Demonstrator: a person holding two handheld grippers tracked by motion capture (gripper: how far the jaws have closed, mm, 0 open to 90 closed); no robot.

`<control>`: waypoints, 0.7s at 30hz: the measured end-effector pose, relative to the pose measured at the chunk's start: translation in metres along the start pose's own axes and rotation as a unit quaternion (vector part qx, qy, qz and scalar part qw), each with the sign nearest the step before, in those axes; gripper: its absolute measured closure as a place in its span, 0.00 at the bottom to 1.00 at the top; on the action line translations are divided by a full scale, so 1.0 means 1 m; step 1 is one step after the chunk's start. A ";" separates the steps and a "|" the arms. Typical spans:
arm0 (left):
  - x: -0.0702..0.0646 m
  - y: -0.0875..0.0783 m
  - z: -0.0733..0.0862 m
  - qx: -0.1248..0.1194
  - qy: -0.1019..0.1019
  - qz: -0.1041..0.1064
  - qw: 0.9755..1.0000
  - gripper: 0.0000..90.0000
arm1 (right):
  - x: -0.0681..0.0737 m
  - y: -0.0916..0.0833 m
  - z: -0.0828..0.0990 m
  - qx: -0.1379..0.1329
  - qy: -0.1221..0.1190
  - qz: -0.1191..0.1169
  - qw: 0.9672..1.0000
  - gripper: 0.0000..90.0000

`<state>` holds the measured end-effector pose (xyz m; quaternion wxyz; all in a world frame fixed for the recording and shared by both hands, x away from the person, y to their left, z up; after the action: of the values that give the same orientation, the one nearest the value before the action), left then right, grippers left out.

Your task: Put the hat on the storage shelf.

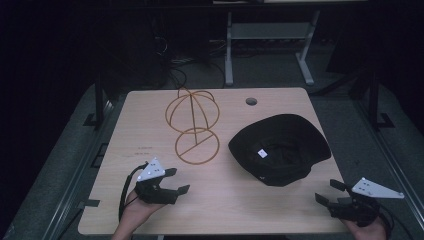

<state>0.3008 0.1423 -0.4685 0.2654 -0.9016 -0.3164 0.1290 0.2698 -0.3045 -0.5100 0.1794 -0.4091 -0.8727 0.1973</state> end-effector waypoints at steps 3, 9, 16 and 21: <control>-0.016 0.006 -0.017 -0.002 0.019 0.017 1.000 0.27 | 0.000 0.002 0.000 0.004 -0.003 -0.003 1.000 0.21; -0.042 0.019 -0.042 0.001 0.054 0.046 0.997 0.27 | -0.001 0.000 0.001 0.002 0.002 -0.003 1.000 0.20; -0.061 0.032 -0.059 0.010 0.082 0.063 0.995 0.27 | 0.000 -0.001 0.000 -0.004 0.001 -0.006 1.000 0.20; -0.075 0.044 -0.078 0.009 0.096 0.079 0.992 0.27 | 0.001 0.000 0.001 -0.001 -0.001 -0.008 1.000 0.20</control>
<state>0.2968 0.0347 -0.4236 0.2914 -0.9297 -0.2156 0.0653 0.2689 -0.3041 -0.5103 0.1799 -0.4020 -0.8763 0.1954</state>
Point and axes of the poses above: each handheld gripper's, and its own axes: y roughly forward along the jaws, z roughly out of its underside, x roughly to its left, the point moved 9 cm from there along y, roughly forward along the jaws, and after that the axes turned 3 degrees about -z, right-handed, at the moved point
